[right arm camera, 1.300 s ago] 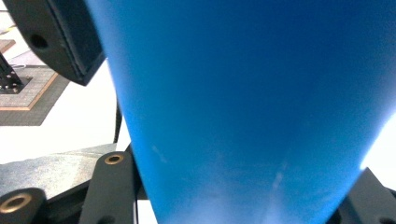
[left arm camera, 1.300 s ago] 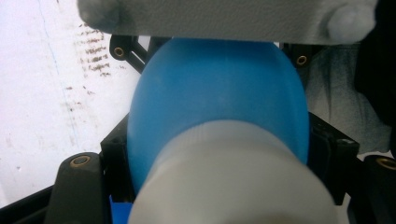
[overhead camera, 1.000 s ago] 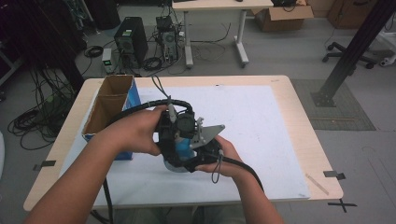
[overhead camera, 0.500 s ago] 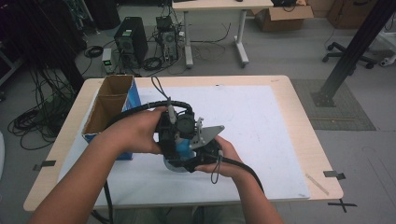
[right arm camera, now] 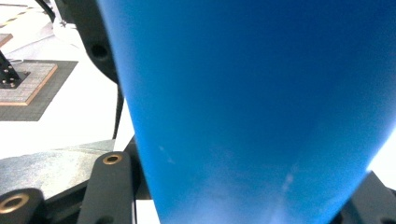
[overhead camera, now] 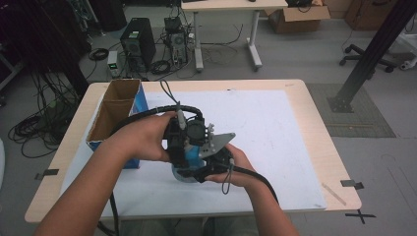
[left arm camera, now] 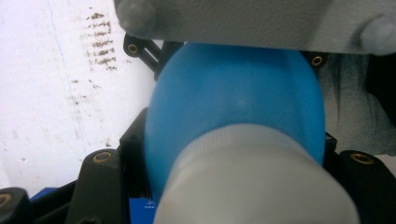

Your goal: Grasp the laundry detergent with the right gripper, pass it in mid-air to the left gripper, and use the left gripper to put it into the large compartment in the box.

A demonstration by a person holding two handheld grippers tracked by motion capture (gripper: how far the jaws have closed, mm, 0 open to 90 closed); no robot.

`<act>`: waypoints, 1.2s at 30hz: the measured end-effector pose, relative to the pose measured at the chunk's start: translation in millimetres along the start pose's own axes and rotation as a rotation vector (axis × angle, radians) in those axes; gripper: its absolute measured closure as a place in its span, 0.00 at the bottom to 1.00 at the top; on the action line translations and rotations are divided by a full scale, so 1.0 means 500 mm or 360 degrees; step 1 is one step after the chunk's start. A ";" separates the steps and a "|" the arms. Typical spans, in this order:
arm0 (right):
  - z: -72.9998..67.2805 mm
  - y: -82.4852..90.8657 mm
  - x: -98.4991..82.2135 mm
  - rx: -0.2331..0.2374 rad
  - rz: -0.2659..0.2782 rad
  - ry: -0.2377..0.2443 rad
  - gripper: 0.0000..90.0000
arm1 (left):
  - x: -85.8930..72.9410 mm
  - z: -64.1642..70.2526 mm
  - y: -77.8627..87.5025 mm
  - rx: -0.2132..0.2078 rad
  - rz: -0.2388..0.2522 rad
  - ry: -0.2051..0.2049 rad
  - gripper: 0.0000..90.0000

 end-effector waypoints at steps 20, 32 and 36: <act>0.017 0.023 -0.021 -0.0029 0.0024 -0.0137 0.11 | 0.007 -0.008 0.009 0.0033 -0.0005 0.0018 0.43; 0.021 0.048 -0.026 0.0043 0.0089 -0.0162 0.01 | 0.009 -0.011 0.017 -0.0003 -0.0008 0.0064 0.43; 0.021 0.066 -0.026 0.0063 0.0097 -0.0154 0.01 | 0.005 -0.014 0.021 -0.0001 -0.0013 0.0072 0.43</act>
Point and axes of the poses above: each handheld gripper's, and its own axes: y roughly backward along the jaws, x roughly out of its top, z roughly to its right, the point moved 3 cm from there along -y, roughly forward along the jaws, and after that the axes turned 7 degrees about y, right-handed, at the moved point
